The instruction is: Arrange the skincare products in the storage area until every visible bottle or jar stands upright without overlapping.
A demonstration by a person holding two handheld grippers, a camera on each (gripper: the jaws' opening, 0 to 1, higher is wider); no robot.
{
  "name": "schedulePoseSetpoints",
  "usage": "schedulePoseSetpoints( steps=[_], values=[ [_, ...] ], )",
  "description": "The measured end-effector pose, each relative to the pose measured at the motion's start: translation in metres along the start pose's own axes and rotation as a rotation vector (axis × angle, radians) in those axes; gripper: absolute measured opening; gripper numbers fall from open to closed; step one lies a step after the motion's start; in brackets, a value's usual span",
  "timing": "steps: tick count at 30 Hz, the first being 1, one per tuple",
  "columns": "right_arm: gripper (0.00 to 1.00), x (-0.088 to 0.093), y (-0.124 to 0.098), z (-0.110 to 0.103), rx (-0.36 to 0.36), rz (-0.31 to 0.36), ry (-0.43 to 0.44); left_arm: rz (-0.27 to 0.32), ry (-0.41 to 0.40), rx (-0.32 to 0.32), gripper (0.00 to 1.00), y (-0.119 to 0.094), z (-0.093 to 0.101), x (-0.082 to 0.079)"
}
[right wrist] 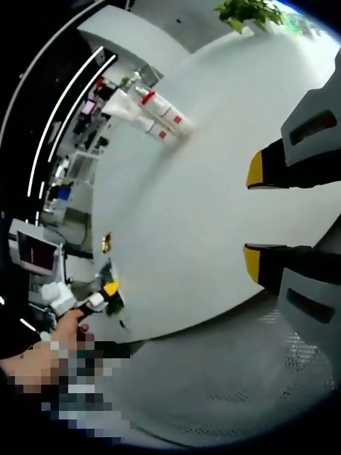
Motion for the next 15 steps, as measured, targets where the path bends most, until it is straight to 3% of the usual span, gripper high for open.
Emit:
schedulePoseSetpoints(
  steps=[2,11,15],
  values=[
    [0.29,0.0,-0.0001,-0.0007,0.0,-0.002,-0.006,0.007,0.008,0.008,0.44,-0.0002,-0.0007,-0.0009],
    [0.29,0.0016,0.0012,-0.0019,-0.006,-0.017,-0.023,0.021,0.035,0.023,0.33,-0.0003,0.0032,-0.0039],
    [0.28,0.0031,0.0015,-0.0023,-0.008,-0.026,-0.024,0.043,-0.002,0.041,0.26,-0.0028,0.0052,-0.0072]
  ],
)
Point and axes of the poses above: the point that each gripper's makers call its tool centre point, and the gripper's own axes: y roughly forward along the fingers, z roughly to its right, x roughly out of its underside, the point moved 4 cm from there along -y, roughly backward along the fingers, and after that the axes turned 3 degrees about y, right-handed, at the moved point
